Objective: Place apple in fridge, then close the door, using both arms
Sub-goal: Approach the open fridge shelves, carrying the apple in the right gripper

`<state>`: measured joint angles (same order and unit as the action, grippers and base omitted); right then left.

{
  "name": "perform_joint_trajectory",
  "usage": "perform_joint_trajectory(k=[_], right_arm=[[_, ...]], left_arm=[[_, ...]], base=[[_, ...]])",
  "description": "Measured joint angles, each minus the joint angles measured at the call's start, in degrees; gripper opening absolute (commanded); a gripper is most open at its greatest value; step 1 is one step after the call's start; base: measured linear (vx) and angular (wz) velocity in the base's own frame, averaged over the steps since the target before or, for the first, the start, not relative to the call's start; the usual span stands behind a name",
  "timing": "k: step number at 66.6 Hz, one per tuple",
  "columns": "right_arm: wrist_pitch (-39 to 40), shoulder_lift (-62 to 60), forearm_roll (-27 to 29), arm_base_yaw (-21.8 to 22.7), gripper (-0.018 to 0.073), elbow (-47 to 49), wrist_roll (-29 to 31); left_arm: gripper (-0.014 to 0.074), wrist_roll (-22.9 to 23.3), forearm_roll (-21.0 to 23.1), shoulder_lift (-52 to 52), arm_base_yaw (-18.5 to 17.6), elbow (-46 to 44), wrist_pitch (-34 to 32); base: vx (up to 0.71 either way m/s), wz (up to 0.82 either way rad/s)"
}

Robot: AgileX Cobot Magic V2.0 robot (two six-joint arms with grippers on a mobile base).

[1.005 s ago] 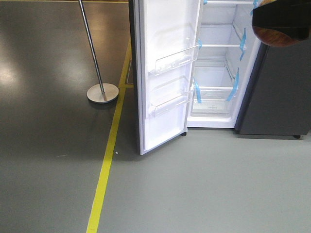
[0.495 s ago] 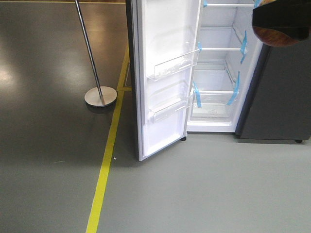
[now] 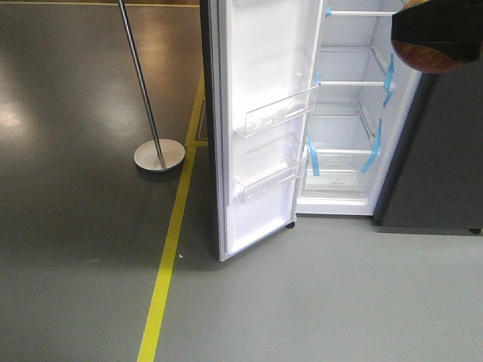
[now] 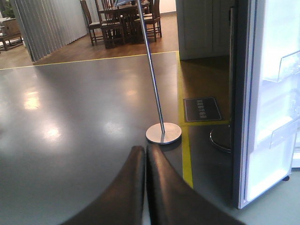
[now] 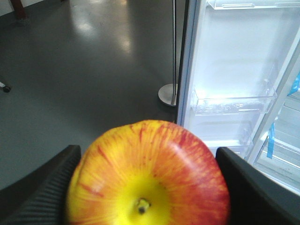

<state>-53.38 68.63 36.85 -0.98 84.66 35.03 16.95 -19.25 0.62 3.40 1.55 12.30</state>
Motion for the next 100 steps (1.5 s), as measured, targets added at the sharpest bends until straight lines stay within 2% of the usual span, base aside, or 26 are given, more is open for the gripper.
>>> perform_joint_trajectory(k=[100], right_arm=[[-0.05, 0.0, 0.0, 0.0, 0.0186, 0.0, 0.0]], left_arm=[[-0.0008, 0.0, 0.0, 0.0, 0.0, 0.0, 0.0]], base=[[0.11, 0.0]])
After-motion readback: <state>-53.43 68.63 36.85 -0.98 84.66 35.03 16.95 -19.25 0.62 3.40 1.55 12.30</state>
